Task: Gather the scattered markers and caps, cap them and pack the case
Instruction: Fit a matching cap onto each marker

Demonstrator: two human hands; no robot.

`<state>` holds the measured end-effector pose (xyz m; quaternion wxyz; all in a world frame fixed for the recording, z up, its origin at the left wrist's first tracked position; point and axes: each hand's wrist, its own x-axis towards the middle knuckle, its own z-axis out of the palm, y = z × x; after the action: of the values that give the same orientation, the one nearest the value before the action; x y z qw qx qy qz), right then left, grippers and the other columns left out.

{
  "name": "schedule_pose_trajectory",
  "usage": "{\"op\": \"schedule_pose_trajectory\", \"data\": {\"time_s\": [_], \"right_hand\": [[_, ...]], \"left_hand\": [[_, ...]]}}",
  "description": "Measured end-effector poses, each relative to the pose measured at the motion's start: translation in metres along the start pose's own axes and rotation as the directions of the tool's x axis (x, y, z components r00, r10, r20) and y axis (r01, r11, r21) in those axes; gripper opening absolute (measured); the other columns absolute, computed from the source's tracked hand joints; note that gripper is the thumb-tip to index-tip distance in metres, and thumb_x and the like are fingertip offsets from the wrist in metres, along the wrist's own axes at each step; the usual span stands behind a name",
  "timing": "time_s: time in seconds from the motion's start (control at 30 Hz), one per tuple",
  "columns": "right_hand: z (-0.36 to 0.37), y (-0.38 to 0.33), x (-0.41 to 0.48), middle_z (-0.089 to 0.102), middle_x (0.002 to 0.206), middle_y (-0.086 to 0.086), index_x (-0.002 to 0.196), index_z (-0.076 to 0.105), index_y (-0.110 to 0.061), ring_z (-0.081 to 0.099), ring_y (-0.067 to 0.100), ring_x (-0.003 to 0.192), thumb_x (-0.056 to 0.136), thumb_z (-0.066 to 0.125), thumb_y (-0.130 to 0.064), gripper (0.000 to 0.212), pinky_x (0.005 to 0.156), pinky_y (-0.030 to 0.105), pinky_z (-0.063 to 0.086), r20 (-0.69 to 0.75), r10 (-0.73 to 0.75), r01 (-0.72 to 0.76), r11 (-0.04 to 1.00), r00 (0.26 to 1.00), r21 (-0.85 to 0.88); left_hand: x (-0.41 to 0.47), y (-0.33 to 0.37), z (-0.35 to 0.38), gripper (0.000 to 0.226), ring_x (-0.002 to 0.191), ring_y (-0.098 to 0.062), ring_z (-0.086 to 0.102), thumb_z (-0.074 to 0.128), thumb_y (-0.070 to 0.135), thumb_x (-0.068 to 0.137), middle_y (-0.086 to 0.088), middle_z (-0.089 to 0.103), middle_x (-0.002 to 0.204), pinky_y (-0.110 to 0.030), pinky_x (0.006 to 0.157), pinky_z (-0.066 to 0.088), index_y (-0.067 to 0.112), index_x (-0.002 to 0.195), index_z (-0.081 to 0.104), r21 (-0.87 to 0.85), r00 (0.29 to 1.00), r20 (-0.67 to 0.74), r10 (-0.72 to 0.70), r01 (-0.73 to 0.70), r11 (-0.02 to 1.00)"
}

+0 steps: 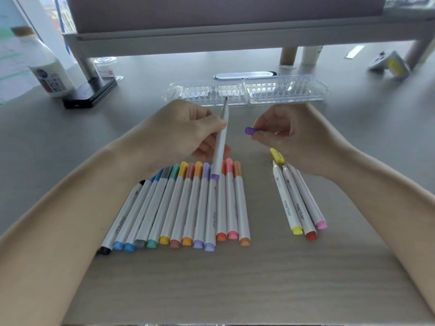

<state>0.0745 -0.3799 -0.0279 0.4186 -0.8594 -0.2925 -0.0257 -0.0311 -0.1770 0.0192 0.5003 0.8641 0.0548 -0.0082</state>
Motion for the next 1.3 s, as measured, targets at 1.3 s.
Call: {"op": "schedule_pose_trajectory", "data": {"time_s": [1.3], "right_hand": [[-0.001, -0.012, -0.008, 0.079, 0.091, -0.010, 0.097, 0.081, -0.022, 0.073, 0.010, 0.087, 0.088, 0.079, -0.016, 0.012, 0.090, 0.038, 0.058, 0.076, -0.183, 0.171, 0.975, 0.980, 0.140]], "left_hand": [[-0.002, -0.031, 0.009, 0.008, 0.087, 0.002, 0.070, 0.078, 0.024, 0.092, 0.016, 0.076, 0.085, -0.033, 0.081, 0.058, 0.029, 0.098, 0.079, 0.398, 0.880, -0.216, 0.424, -0.317, 0.861]]}}
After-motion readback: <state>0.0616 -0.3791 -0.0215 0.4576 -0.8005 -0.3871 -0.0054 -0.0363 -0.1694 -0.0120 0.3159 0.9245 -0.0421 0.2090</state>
